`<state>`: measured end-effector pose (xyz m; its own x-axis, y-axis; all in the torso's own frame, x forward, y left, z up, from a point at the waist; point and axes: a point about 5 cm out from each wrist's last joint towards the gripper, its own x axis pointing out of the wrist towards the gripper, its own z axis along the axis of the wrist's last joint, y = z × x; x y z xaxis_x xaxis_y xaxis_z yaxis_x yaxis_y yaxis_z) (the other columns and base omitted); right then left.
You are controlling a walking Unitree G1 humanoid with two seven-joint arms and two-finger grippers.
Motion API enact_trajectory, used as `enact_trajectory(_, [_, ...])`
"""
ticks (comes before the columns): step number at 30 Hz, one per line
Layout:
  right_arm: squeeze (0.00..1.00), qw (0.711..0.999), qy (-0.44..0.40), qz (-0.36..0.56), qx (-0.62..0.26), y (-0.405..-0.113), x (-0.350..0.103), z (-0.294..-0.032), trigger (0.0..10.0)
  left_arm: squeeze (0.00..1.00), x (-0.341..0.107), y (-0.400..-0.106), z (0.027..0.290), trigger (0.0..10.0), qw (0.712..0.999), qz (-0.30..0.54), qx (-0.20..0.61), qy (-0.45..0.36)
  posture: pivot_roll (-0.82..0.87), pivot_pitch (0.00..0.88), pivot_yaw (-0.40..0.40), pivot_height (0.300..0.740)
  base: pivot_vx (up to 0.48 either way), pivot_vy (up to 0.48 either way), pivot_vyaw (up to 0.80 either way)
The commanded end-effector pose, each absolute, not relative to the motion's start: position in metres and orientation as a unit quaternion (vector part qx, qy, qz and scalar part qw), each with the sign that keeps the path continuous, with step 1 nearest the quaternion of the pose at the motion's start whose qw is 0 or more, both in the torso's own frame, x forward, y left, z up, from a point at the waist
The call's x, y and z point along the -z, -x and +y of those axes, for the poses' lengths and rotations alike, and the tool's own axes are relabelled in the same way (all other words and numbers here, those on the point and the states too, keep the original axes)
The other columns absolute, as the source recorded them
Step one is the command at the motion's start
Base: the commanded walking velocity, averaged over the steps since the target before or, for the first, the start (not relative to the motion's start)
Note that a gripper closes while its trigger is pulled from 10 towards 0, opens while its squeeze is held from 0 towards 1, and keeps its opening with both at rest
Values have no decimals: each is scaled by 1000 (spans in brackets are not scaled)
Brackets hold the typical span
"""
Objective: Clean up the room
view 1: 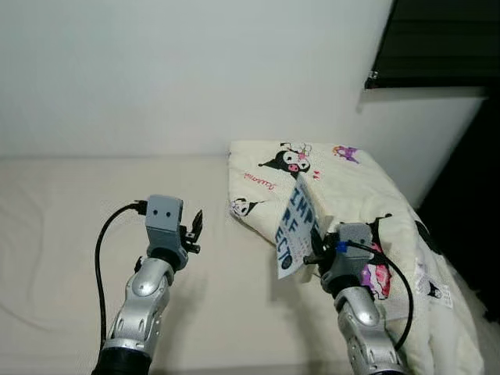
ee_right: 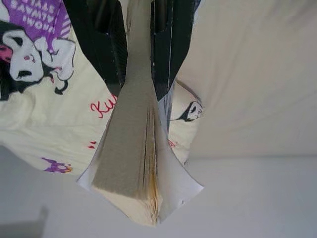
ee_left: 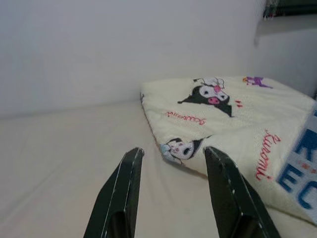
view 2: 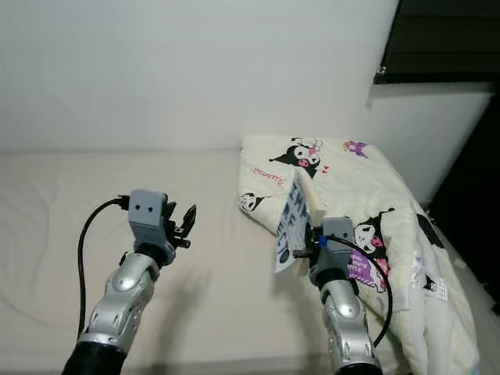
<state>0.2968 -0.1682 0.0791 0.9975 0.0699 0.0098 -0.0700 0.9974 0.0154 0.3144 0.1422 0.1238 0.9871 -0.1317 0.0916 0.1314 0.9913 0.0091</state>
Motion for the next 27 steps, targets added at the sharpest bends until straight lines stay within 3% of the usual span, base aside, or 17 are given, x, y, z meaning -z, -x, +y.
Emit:
enact_trajectory(1, [0, 999, -14, -18, -39, -298, -84, -164, 10000, 0, -121, -315, 144, 10000, 997, -38, 67, -7, 6, 0, -4, 740, 0, 334, 0])
enact_trajectory(27, [0, 999, -16, -15, -44, -298, -82, -160, 10000, 0, -121, -314, 149, 10000, 997, -39, 64, -10, 17, 0, -10, 740, 0, 331, 0])
